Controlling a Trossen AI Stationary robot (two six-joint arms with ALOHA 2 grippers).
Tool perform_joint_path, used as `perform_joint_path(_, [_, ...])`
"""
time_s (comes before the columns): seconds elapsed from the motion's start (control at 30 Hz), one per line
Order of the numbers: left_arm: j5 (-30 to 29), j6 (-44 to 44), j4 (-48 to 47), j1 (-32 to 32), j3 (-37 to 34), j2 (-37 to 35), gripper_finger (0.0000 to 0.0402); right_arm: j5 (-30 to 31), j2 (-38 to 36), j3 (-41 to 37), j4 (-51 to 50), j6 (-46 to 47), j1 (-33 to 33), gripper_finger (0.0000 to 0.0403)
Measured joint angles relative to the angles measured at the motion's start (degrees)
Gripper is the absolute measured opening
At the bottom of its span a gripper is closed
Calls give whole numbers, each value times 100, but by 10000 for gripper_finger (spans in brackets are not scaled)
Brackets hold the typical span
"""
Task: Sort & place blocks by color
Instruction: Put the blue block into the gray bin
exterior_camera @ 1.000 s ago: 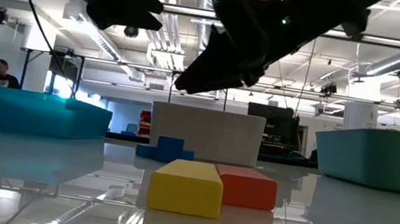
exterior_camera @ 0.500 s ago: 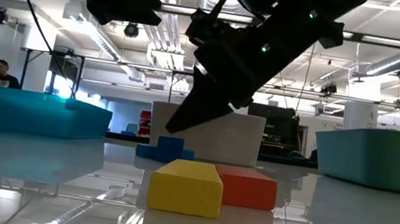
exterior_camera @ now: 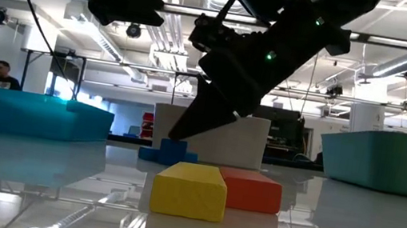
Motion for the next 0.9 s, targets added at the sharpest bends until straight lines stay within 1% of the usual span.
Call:
perform_joint_path(0.2, [1,0,5,0,0,0,203,2,258,-85,434,-43,-25,195])
perform_joint_path(0.33, [0,0,33,0,-2,0,203,-5,447,-16,453,-41,-22,185])
perform_joint_path(0.43, [0,0,43,0,-2,0,203,-35,511,48,428,-39,-22,170])
perform_joint_path(0.5, [-1,0,43,0,-7,0,203,-150,507,81,428,-38,-22,155])
perform_joint_path(0.63, [-35,0,45,0,-7,0,203,-168,467,92,415,1,-22,122])
perform_joint_path(0.77, [-96,0,43,0,-16,0,203,-418,381,90,397,3,-23,122])
perform_joint_path(0.83, [-105,0,43,0,-28,0,203,-594,250,90,278,-49,-24,122])
perform_joint_path(0.9, [-115,0,47,0,-34,0,203,-645,32,90,124,-170,-24,122])
